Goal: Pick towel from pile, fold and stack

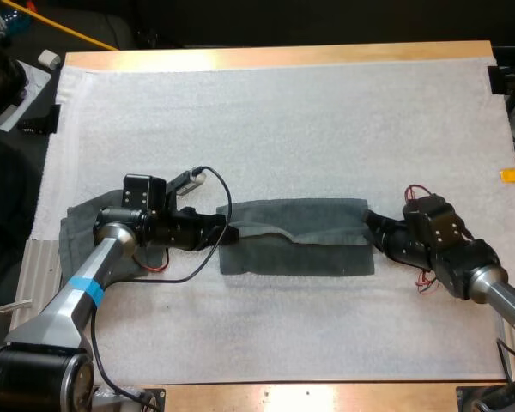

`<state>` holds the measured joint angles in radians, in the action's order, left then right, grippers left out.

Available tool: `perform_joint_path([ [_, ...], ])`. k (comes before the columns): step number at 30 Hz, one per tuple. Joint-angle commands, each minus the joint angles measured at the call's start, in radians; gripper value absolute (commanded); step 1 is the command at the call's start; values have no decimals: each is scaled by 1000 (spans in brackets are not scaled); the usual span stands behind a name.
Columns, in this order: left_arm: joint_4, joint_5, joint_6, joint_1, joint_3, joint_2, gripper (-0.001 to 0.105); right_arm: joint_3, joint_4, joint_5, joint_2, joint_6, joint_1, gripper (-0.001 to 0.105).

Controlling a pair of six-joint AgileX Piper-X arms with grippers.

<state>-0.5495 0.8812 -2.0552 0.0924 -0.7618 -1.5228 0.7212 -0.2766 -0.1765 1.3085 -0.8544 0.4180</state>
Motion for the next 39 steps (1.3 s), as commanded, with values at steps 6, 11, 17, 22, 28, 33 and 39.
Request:
perform_joint_path([
  [6, 23, -72, 5, -2, -6, -5, 0, 7, 38, 25, 19, 6, -3, 0],
  [11, 40, -59, 4, -1, -7, -1, 18, 7, 91, 10, 29, 23, -1, 16],
  [17, 102, -39, -16, 2, -8, 1, 53, 7, 208, 19, 24, 25, -6, 52],
  [22, 183, -7, -57, 0, -29, 4, 57, 7, 359, 17, 27, 23, -6, 61],
  [28, 172, 37, -55, 0, -71, 56, 56, 8, 405, -26, 5, -60, -4, 62],
  [33, 139, 43, -49, 2, -77, 158, 57, 6, 330, -35, -65, -178, -6, 62],
  [39, 77, 29, -27, 0, -75, 238, 57, 7, 221, -28, -139, -251, -5, 61],
])
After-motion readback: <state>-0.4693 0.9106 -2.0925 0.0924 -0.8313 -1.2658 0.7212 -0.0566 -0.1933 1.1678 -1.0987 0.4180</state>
